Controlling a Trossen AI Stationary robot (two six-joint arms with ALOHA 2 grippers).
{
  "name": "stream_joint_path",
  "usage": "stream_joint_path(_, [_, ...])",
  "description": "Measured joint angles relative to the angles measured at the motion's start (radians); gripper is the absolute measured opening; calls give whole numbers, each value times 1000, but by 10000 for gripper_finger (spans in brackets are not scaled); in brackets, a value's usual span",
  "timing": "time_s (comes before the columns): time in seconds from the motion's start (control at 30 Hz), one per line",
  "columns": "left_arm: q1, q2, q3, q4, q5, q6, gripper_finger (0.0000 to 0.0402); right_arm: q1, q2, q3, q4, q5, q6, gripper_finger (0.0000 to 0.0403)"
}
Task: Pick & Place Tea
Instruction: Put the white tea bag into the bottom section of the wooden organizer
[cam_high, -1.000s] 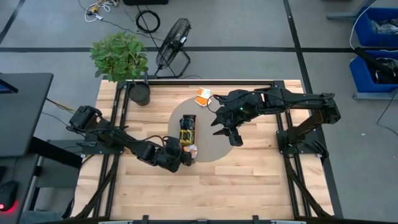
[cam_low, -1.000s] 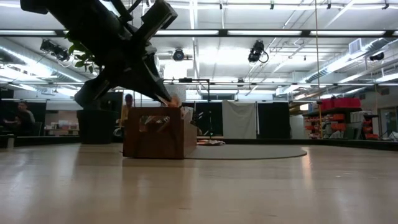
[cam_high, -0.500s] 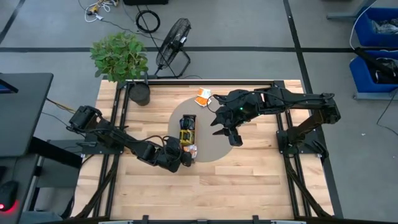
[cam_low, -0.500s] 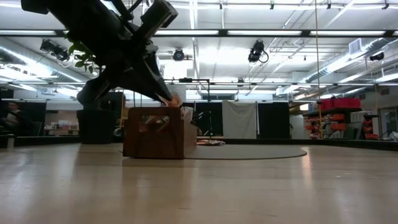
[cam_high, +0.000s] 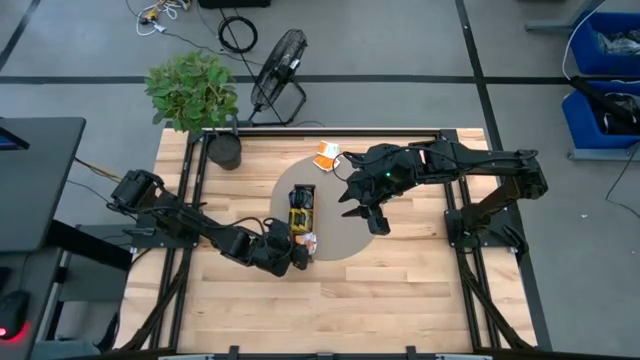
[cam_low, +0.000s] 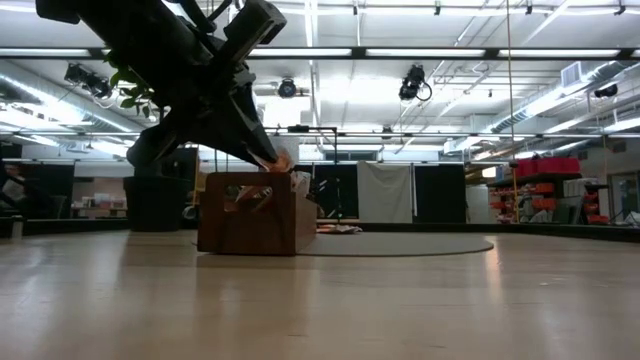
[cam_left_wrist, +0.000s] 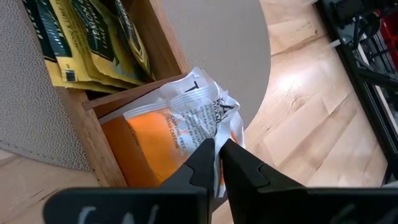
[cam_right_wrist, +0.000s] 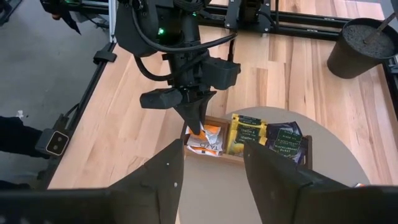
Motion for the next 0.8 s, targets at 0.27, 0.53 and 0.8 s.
stream_joint_path(0.27, [0,0,0,2,0,0,36,0,0,0,0,0,0,174])
stream_joint_path(0.53, [0,0,0,13,1,0,100,0,0,0,0,0,0,174])
stream_joint_path(0.8, [0,0,0,12,1,-1,178,0,0,0,-1,0,0,174])
